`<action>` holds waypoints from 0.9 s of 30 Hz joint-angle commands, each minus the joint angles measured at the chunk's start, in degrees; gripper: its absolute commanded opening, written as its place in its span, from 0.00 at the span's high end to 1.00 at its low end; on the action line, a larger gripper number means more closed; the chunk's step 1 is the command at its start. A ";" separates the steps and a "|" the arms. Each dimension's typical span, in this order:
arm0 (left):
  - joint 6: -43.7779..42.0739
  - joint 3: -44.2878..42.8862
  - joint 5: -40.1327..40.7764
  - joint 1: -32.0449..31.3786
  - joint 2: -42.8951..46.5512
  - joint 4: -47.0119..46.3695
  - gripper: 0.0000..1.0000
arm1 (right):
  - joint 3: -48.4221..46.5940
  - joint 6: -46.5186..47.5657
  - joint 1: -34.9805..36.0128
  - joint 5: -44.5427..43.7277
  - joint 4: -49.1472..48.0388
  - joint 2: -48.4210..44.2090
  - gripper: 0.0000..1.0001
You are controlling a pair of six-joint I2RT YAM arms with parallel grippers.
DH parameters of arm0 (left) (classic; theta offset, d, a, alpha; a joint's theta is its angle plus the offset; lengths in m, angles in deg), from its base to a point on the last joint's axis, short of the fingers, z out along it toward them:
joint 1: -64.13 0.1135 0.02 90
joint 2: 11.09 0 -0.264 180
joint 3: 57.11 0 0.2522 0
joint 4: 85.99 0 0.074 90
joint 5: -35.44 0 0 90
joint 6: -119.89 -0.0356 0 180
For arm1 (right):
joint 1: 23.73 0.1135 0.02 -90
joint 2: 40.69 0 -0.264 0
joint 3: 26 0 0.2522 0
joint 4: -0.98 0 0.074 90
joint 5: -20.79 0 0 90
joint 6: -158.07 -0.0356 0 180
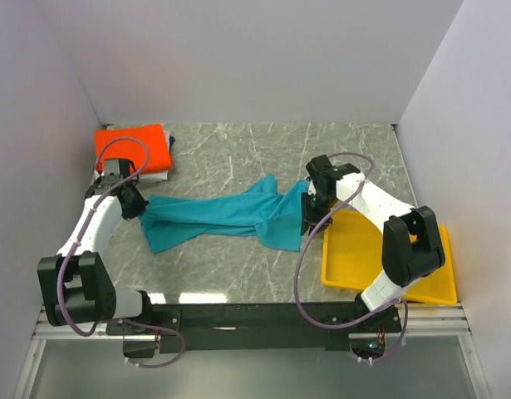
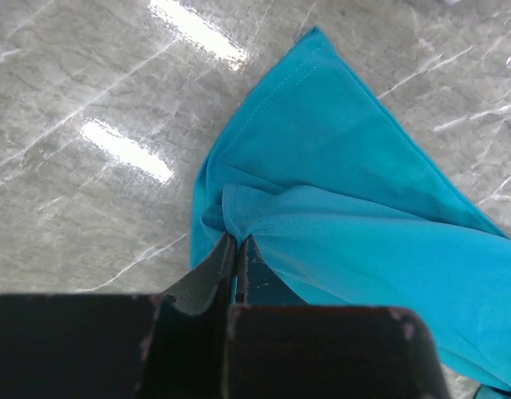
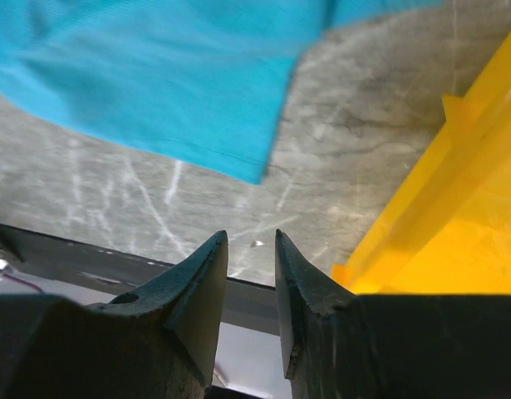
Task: Fold and stack the t-shirts
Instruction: Flatten the tshirt out
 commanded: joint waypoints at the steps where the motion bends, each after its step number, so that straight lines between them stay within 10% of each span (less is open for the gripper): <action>1: -2.04 -2.23 -0.87 0.68 2.13 0.56 1.00 | 1.17 1.06 1.79 -1.15 -0.34 -0.51 0.63; 27: -2.39 0.49 -3.77 1.56 4.77 0.38 1.00 | 4.86 2.82 5.84 -0.35 -7.81 9.94 0.63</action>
